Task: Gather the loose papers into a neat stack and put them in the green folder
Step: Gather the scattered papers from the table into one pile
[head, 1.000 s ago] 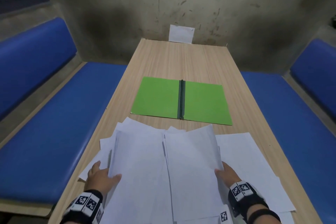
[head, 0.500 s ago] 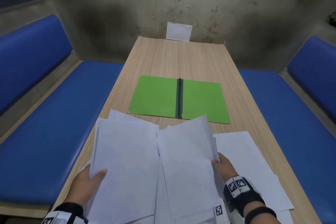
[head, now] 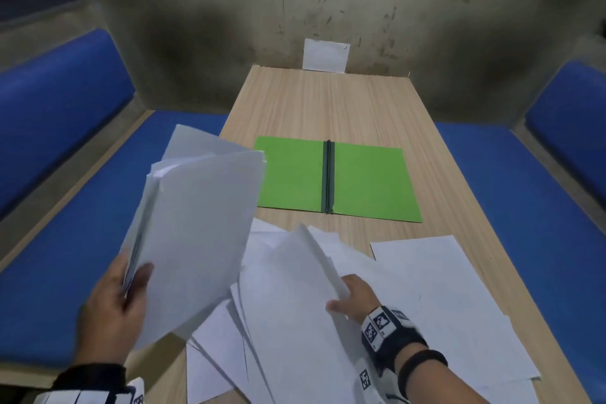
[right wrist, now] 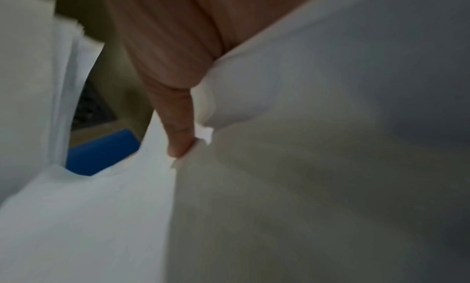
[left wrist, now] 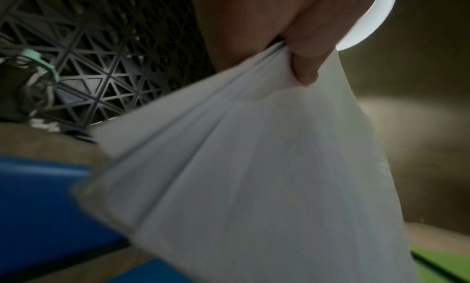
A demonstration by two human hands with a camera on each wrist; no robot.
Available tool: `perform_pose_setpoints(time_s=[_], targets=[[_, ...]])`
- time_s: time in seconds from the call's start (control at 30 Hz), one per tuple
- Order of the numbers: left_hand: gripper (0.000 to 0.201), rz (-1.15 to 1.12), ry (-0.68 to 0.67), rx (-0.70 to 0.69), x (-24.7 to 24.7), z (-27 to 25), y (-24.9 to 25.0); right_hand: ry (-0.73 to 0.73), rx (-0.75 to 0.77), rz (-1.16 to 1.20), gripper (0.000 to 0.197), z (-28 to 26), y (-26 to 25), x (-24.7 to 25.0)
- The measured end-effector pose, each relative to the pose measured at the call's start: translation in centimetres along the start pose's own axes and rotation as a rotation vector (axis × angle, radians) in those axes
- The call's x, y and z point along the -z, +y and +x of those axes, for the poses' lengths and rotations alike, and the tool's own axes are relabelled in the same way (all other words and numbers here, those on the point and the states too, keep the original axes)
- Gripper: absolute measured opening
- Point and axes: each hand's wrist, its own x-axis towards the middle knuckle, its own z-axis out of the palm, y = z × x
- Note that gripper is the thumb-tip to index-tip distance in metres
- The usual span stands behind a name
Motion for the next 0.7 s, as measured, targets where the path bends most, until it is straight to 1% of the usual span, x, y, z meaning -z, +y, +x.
perform_pose_setpoints(time_s=[0.03, 0.07, 0.13, 0.17, 0.23, 0.27, 0.3, 0.33, 0.37, 0.4, 0.43, 0.53, 0.6, 0.67, 0.7], targets=[[0.072, -0.004, 0.017, -0.045, 0.0, 0.2, 0.9, 0.002, 0.015, -0.046, 0.046, 0.1, -0.1, -0.4], [0.073, -0.011, 0.036, -0.077, 0.1, 0.3, 1.8, -0.011, 0.009, -0.057, 0.039, 0.0, -0.2, -0.7], [0.064, -0.041, 0.094, -0.112, 0.3, 0.5, 3.3, -0.028, -0.020, -0.043, 0.024, -0.1, -0.1, -1.1], [0.058, -0.077, 0.131, -0.112, 0.4, 0.7, 3.9, -0.030, -0.018, -0.042, 0.025, -0.3, 0.0, -1.3], [0.046, -0.181, 0.209, -0.035, 0.5, 1.3, 4.7, -0.043, 0.003, -0.038, 0.031, -0.5, 0.1, -1.5], [0.040, -0.275, 0.218, 0.016, 0.5, 1.5, 5.3, -0.051, 0.014, -0.015, 0.035, -0.6, 0.1, -1.5], [0.034, -0.380, 0.208, 0.030, 0.4, 1.8, 5.6, -0.060, 0.027, 0.014, 0.036, -0.8, 0.1, -1.5], [0.033, -0.478, 0.184, 0.017, 0.3, 1.8, 6.2, -0.068, 0.042, 0.043, 0.031, -1.1, -0.1, -1.3], [0.037, -0.565, 0.154, 0.010, 0.0, 1.7, 6.5, -0.067, 0.055, 0.082, 0.022, -1.4, -0.2, -0.9], [0.037, -0.636, 0.110, 0.029, -0.5, 1.5, 6.7, -0.068, 0.057, 0.143, 0.015, -1.7, -0.2, -0.4], [0.030, -0.676, 0.051, 0.086, -1.1, 1.1, 6.8, -0.054, 0.065, 0.223, 0.014, -2.0, -0.3, 0.2], [0.012, -0.736, -0.186, 0.266, -3.8, -1.0, 5.5, 0.056, 0.111, 0.462, 0.016, -3.5, -0.9, 3.2], [0.015, -0.765, -0.327, 0.336, -5.5, -2.8, 4.7, 0.071, 0.097, 0.635, 0.022, -4.0, -1.3, 5.0], [0.025, -0.794, -0.408, 0.402, -6.6, -4.2, 4.6, 0.038, 0.069, 0.780, 0.026, -4.2, -1.4, 5.7], [0.027, -0.822, -0.430, 0.445, -7.2, -4.6, 4.5, 0.023, 0.056, 0.833, 0.026, -4.5, -1.4, 5.9]])
